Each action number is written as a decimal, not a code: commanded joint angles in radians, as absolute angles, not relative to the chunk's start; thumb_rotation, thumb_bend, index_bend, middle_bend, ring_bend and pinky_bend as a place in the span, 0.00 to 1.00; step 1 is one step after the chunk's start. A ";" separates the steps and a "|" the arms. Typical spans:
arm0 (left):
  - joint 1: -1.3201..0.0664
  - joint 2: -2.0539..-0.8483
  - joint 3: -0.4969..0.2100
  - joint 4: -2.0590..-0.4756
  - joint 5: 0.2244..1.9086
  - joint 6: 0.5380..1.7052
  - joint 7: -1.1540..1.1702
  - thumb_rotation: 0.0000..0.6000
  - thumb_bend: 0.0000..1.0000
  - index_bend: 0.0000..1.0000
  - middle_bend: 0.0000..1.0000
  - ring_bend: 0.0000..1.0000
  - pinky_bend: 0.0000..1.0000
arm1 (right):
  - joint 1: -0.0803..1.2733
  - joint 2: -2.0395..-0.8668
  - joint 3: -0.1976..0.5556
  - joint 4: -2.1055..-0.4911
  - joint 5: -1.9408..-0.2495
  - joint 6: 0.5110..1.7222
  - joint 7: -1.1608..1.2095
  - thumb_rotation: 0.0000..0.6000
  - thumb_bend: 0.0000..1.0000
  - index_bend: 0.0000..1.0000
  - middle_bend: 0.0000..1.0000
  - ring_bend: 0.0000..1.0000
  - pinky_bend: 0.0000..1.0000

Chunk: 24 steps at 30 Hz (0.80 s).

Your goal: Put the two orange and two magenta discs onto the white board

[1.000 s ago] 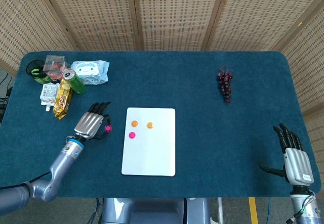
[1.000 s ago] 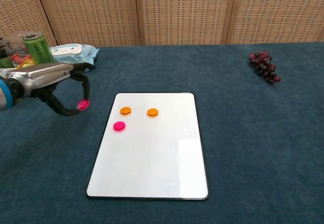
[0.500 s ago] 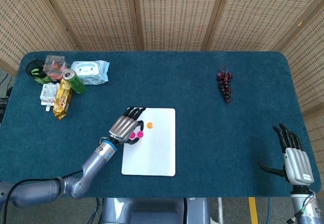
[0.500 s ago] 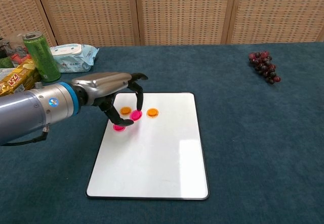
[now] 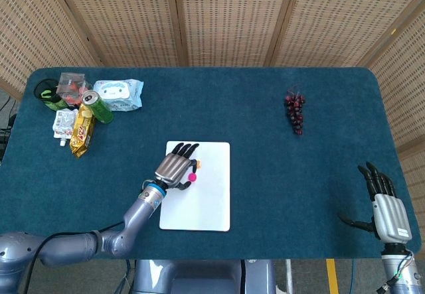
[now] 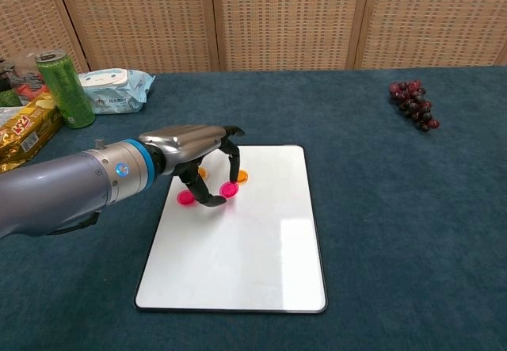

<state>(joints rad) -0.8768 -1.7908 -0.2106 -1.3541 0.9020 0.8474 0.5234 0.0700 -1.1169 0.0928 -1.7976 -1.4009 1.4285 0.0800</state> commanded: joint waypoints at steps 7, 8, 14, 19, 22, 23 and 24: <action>-0.886 -1.808 -0.201 -1.331 0.871 0.844 0.532 1.00 0.32 0.69 0.00 0.00 0.00 | 0.070 -1.116 0.092 -1.798 -1.402 1.429 0.083 1.00 0.13 0.00 0.00 0.00 0.00; -0.887 -1.809 -0.200 -1.330 0.866 0.840 0.529 1.00 0.32 0.69 0.00 0.00 0.00 | 0.070 -1.116 0.092 -1.798 -1.402 1.428 0.084 1.00 0.13 0.00 0.00 0.00 0.00; -0.894 -1.816 -0.198 -1.318 0.852 0.841 0.526 1.00 0.32 0.69 0.00 0.00 0.00 | 0.070 -1.115 0.091 -1.798 -1.402 1.427 0.086 1.00 0.13 0.00 0.00 0.00 0.00; -0.899 -1.821 -0.198 -1.308 0.844 0.842 0.522 1.00 0.32 0.69 0.00 0.00 0.00 | 0.070 -1.115 0.091 -1.799 -1.402 1.427 0.086 1.00 0.13 0.00 0.00 0.00 0.00; -0.903 -1.825 -0.198 -1.302 0.842 0.838 0.518 1.00 0.32 0.69 0.00 0.00 0.00 | 0.070 -1.115 0.091 -1.799 -1.402 1.427 0.088 1.00 0.13 0.00 0.00 0.00 0.00; -0.905 -1.827 -0.199 -1.299 0.840 0.837 0.517 1.00 0.32 0.69 0.00 0.00 0.00 | 0.070 -1.114 0.091 -1.799 -1.402 1.427 0.088 1.00 0.13 0.00 0.00 0.00 0.00; -0.907 -1.828 -0.199 -1.296 0.838 0.837 0.518 1.00 0.32 0.69 0.00 0.00 0.00 | 0.070 -1.114 0.091 -1.799 -1.402 1.427 0.088 1.00 0.13 0.00 0.00 0.00 0.00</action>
<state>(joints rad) -0.9056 -1.8273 -0.1989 -1.2971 0.8388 0.8372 0.5178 0.0696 -1.1143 0.0909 -1.7992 -1.4017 1.4267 0.0882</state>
